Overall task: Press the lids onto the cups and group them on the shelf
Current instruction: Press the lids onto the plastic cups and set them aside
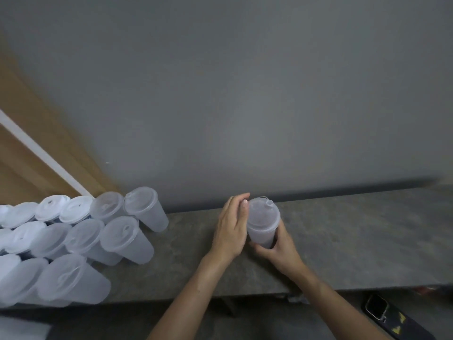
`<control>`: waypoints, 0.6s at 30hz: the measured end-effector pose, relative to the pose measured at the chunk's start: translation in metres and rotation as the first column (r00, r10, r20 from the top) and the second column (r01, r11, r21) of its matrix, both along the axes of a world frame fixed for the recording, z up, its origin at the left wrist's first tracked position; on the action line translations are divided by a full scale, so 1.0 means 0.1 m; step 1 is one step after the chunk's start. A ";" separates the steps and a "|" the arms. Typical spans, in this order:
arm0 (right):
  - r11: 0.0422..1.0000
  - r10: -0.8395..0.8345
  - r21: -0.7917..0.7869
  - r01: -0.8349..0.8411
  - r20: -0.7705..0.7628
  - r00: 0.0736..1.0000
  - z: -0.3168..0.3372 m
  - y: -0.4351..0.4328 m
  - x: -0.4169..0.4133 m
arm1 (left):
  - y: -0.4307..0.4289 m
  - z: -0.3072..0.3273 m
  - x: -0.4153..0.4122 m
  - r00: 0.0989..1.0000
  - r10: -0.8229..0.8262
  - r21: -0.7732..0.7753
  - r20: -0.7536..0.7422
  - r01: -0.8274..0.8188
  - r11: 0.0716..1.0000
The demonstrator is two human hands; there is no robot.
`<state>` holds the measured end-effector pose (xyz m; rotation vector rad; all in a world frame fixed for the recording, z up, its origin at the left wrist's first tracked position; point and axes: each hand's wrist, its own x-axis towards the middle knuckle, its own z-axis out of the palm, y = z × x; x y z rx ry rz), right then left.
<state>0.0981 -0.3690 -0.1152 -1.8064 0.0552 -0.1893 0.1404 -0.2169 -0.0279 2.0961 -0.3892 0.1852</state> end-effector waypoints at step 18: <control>0.998 0.053 0.024 -0.052 -0.034 0.998 -0.05 0.04 -0.01 | 1.79 0.00 -0.32 0.687 0.576 0.514 0.443 -0.721 0.464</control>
